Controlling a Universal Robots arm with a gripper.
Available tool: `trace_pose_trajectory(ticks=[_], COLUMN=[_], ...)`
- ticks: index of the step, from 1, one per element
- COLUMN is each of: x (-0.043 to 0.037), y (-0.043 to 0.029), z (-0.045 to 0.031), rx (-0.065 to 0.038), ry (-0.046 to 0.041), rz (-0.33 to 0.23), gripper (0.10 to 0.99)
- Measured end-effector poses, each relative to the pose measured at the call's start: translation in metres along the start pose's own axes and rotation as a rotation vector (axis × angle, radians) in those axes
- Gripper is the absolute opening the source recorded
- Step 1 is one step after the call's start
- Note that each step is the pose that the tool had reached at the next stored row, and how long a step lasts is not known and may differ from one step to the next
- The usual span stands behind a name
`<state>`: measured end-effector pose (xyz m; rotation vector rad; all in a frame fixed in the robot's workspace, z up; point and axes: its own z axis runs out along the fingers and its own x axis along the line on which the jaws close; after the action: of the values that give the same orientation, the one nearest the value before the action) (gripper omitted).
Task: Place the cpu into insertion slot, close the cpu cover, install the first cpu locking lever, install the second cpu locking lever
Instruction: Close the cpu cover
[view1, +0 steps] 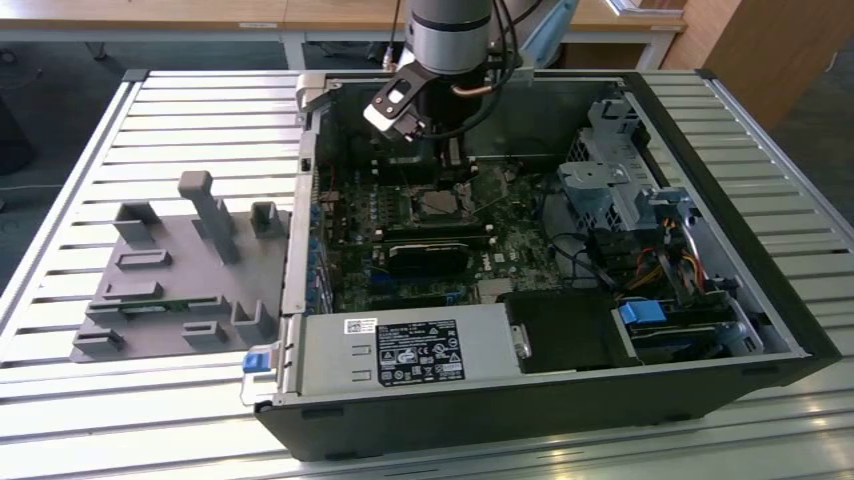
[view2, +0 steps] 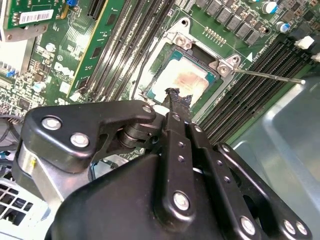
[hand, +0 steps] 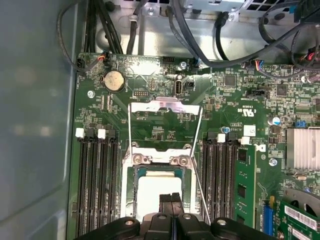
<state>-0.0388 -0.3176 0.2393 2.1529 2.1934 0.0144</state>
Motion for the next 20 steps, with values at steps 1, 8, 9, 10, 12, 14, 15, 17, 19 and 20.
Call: trace_pose_trajectory(ticks=[1,8,9,10,12,14,15,17,19,20], x=[-0.0001,-0.0006,-0.0006,-0.0006,-0.0011,-0.0030,-0.0044,-0.0059,-0.0060,-0.0061], y=[0.0001,0.0008,0.0009,0.0011,0.0012,0.0012,0.0014,0.0036,0.0087,0.0116], z=[-0.0018,-0.0151,-0.0154,-0.0154,-0.0156,-0.0154,-0.0154,-0.0152,-0.0149,-0.0147], rx=[0.000,0.000,0.000,0.000,0.000,0.000,0.000,0.001,0.002,0.003], ry=[0.0001,-0.0001,-0.0002,-0.0001,-0.0005,-0.0004,-0.0006,-0.0004,-0.0004,-0.0004], rz=[0.000,0.000,0.000,0.000,0.000,0.000,0.000,0.000,0.000,0.000], gripper=[0.106,0.106,0.106,0.106,0.106,0.106,0.106,0.106,0.106,0.106])
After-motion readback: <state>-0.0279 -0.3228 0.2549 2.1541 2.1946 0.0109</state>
